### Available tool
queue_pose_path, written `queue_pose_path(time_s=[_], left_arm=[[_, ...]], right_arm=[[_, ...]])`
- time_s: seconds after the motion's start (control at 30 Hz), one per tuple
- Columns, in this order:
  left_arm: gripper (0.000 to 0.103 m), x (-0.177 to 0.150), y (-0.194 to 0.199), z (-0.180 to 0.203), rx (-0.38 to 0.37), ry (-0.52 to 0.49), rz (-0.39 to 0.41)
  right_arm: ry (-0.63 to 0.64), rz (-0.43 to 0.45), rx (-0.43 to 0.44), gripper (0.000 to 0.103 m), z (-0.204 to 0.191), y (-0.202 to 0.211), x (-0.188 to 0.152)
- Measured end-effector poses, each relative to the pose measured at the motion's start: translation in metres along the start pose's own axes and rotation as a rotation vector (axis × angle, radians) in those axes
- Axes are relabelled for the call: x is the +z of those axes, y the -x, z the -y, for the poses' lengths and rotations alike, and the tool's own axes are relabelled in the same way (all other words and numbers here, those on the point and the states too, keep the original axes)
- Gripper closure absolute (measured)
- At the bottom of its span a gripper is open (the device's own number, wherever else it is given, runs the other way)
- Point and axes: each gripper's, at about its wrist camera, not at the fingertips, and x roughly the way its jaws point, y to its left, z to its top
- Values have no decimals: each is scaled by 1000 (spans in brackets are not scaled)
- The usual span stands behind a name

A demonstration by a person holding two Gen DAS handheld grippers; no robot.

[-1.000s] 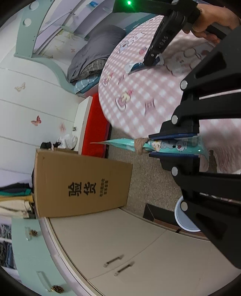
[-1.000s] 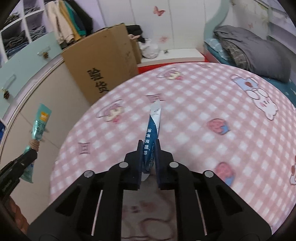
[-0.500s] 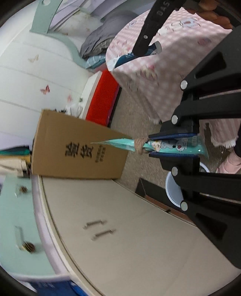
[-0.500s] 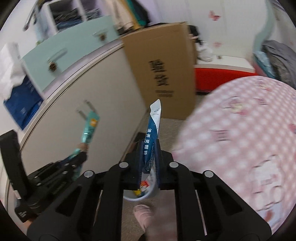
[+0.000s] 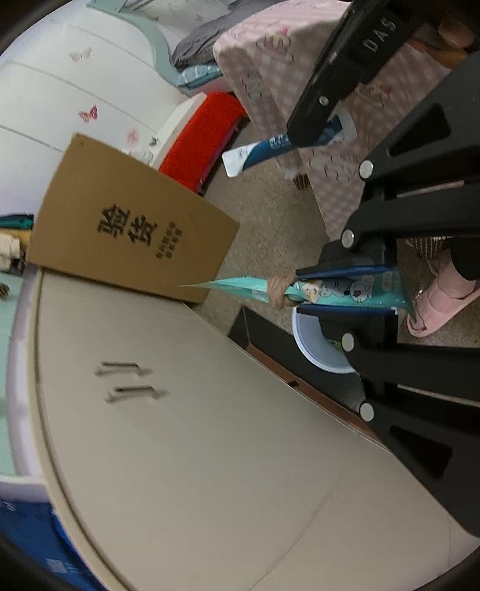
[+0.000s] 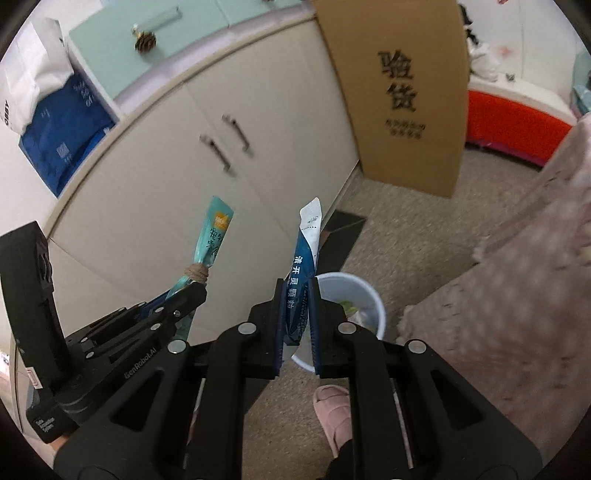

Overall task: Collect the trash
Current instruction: 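Carry both tubes to the wastebasket and open both grippers over it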

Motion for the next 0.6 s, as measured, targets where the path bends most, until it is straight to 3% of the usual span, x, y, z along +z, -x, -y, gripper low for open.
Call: queue_pose_path(time_s=[0.27, 0.37, 0.47, 0.6], left_arm=[[90, -9, -34, -25, 56, 33, -58], [90, -10, -44, -30, 78, 39, -71], [90, -10, -54, -36, 100, 51, -83], [90, -10, -65, -35, 103, 48, -102]], right_arm=[[4, -45, 2, 91, -10, -57, -2], [25, -35, -14, 86, -8, -71, -4], [10, -40, -43, 40, 0, -81, -7], [6, -42, -56, 39, 6, -79, -8]])
